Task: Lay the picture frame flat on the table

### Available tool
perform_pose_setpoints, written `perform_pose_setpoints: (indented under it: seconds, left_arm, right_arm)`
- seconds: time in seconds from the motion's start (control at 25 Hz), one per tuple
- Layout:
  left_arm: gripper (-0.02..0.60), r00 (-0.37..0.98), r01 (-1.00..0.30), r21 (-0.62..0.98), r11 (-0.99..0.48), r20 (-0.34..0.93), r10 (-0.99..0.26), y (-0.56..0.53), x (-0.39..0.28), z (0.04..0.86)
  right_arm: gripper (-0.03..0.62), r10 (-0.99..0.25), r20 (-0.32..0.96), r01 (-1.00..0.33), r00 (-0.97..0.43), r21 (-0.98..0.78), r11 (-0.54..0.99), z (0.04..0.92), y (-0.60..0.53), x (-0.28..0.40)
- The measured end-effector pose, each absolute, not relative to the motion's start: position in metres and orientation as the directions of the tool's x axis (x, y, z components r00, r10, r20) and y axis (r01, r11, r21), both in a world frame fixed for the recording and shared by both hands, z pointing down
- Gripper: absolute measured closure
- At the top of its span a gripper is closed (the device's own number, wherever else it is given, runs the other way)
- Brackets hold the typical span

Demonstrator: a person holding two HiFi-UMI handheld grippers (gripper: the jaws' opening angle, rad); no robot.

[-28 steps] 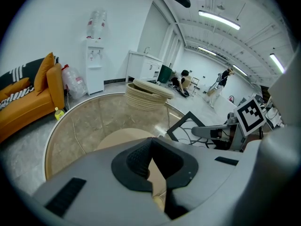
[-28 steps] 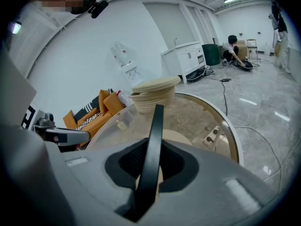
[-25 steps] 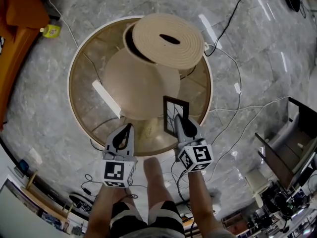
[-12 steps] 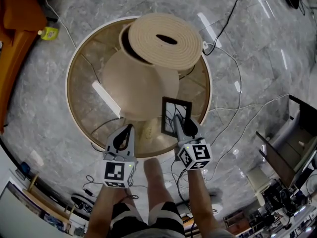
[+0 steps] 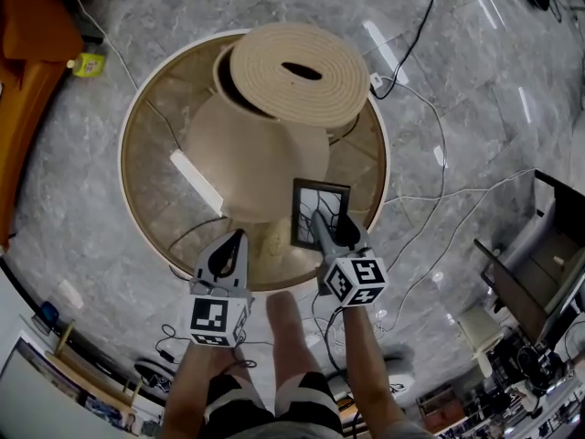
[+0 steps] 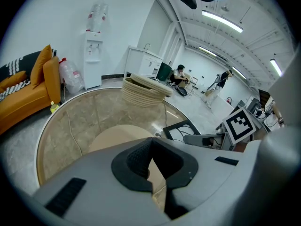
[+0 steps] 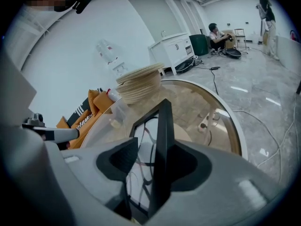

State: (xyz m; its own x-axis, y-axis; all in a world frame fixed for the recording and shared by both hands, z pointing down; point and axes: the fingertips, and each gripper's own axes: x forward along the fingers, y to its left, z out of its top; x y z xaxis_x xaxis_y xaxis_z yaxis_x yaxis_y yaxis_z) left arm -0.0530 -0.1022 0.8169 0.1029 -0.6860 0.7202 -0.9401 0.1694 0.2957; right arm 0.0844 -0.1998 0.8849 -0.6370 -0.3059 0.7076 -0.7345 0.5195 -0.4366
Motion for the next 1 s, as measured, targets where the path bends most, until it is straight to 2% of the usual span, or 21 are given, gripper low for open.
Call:
perform_pose_setpoints:
  seconds: [0.48,1.0]
  left_arm:
    - [0.565,0.113,-0.938,0.303,0.171,0.729,-0.675,-0.098,-0.053,0.818]
    - [0.565,0.121,-0.940,0.301,0.159,0.732,-0.670,-0.086,-0.065,0.808]
  right_arm:
    - [0.294,-0.313,0.723,-0.737,-0.616,-0.388,0.553,0.889,-0.194,0.082]
    - [0.269,-0.375,0.748,-0.784,-0.548,-0.302,0.542,0.889,-0.194,0.095]
